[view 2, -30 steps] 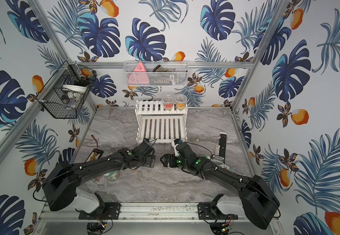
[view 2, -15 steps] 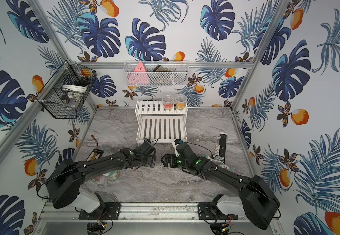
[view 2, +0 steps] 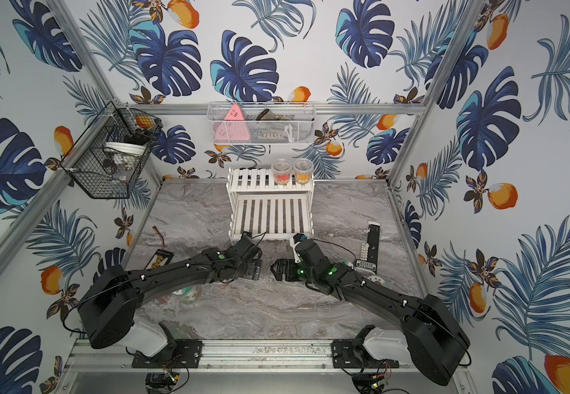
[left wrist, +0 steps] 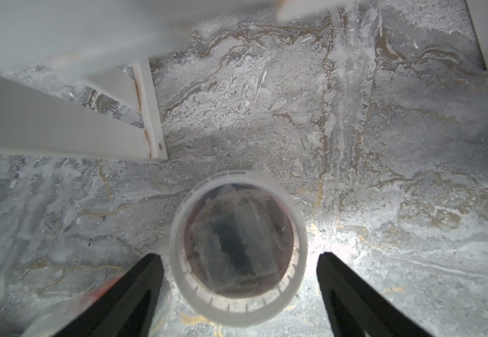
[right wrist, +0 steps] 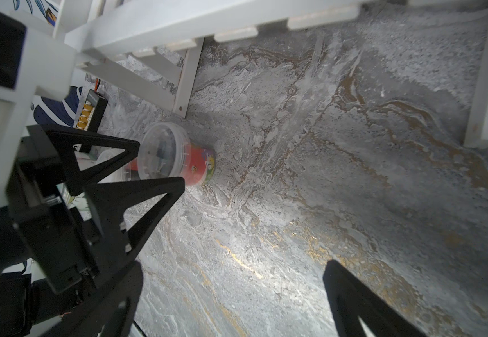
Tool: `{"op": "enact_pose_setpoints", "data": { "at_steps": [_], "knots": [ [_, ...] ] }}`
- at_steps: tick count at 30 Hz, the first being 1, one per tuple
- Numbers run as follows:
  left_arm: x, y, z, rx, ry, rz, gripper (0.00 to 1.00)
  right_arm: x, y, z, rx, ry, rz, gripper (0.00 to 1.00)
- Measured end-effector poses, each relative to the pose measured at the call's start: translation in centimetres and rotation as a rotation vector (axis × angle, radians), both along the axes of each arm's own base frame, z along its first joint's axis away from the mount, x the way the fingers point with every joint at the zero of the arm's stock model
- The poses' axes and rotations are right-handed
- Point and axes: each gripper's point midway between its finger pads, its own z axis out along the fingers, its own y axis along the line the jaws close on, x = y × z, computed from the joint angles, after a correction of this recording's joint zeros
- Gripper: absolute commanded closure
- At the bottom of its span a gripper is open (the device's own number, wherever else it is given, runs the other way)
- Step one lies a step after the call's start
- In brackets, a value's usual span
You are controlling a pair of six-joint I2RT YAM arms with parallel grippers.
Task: Place the seed container on the shelf
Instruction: Pick up the seed jar at the center of the board.
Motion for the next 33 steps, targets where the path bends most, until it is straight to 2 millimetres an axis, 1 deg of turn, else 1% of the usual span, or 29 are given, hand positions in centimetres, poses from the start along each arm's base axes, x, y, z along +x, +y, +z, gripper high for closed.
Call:
{"op": "enact_pose_setpoints", "data": {
  "at_steps": [9, 17, 23, 33],
  "knots": [
    [0.48, -0.45, -0.85, 0.004, 0.004, 0.0, 0.09, 0.05, -0.21, 0.24, -0.002, -0.009, -0.008, 0.0],
    [0.78, -0.74, -0.77, -0.007, -0.008, 0.0, 0.13, -0.04, -0.46, 0.18, -0.007, -0.011, -0.014, 0.0],
    [0.81, -0.76, -0.17, -0.019, -0.024, -0.004, 0.16, -0.03, -0.49, 0.17, -0.008, -0.011, -0.015, 0.0],
    [0.54, -0.63, -0.27, -0.012, -0.023, -0.028, 0.18, 0.14, -0.64, 0.03, -0.015, -0.012, -0.027, 0.0]
  ]
}}
